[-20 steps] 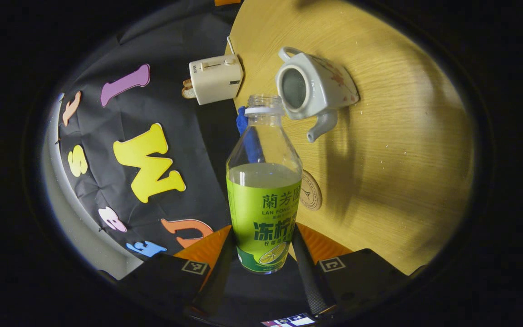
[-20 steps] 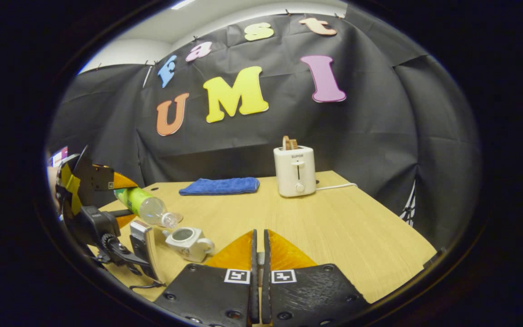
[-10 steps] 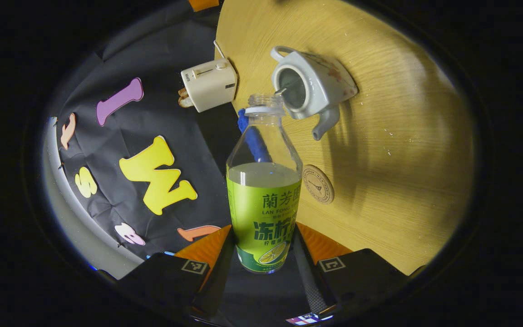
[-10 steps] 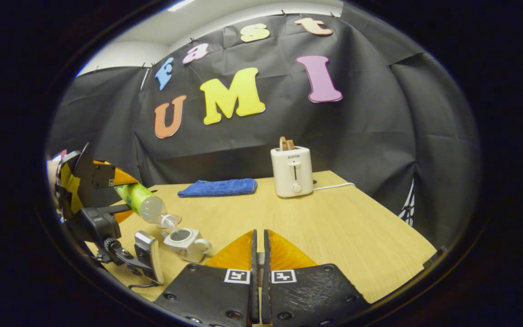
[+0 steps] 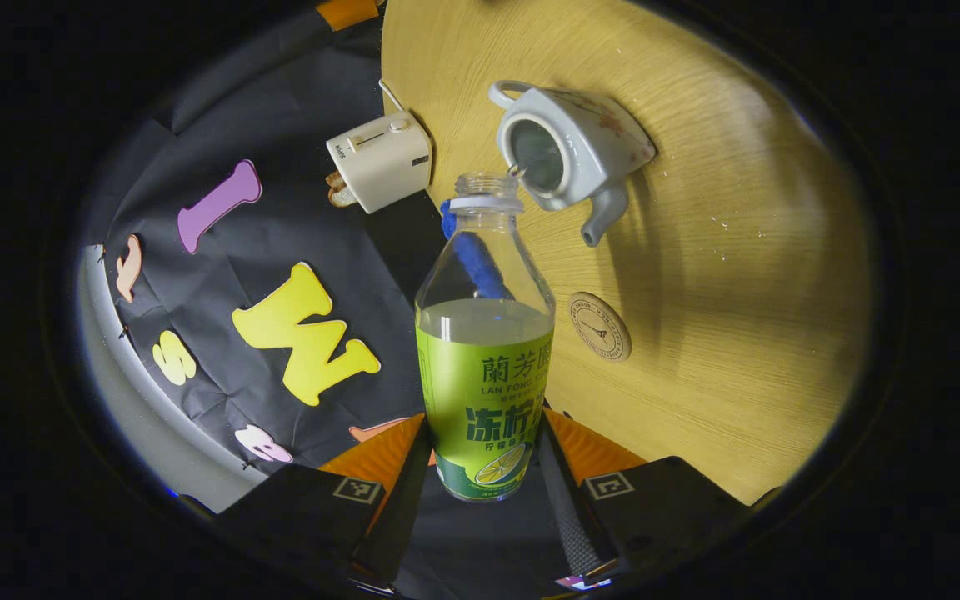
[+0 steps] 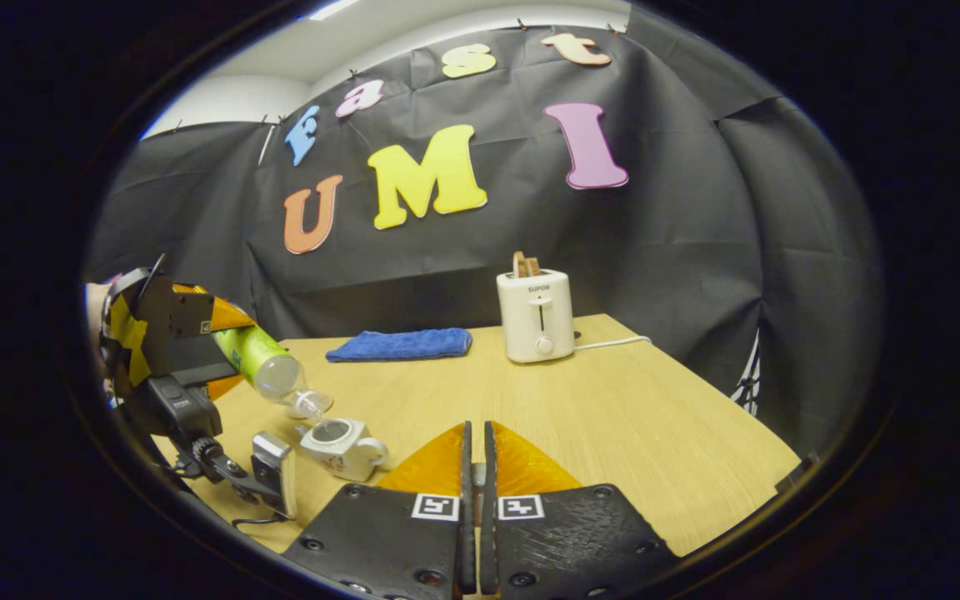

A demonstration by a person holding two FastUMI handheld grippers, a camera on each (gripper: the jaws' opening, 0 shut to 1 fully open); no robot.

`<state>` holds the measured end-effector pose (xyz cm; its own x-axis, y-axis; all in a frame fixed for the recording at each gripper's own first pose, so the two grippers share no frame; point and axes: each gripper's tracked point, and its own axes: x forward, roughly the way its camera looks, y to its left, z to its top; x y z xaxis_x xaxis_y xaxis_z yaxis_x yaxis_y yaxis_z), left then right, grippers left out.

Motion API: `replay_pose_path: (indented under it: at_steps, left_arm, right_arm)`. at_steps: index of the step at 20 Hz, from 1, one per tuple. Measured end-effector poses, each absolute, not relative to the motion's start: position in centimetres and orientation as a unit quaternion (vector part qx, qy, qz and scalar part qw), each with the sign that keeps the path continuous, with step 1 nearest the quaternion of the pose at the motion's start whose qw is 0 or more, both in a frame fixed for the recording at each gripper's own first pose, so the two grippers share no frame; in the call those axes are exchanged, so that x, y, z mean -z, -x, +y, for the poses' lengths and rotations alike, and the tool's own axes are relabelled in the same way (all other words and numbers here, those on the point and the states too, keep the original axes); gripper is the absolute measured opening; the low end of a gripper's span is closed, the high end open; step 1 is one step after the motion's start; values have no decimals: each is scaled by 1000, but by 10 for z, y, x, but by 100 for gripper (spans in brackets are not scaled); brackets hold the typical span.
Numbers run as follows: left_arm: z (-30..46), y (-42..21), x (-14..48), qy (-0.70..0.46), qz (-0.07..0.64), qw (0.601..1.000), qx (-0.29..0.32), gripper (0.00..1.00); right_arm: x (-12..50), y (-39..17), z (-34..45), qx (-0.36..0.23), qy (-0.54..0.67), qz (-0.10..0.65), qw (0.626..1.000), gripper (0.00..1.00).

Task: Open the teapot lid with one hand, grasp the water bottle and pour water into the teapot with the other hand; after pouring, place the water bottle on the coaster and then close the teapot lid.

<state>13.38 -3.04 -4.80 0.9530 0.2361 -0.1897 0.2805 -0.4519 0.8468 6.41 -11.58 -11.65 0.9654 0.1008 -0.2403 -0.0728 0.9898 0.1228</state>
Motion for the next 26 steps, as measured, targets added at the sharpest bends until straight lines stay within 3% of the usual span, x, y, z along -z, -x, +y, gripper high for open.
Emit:
replay_pose_path:
  at_steps: [13,26]
  left_arm:
    - [-41,-132,33,-884,137,448,6,74]
    - [-46,-129,25,-891,121,437,1,73]
  right_arm:
    - [117,-64,-118,-44,-63,124,989,2]
    - [113,-62,-118,-44,-64,118,990,2]
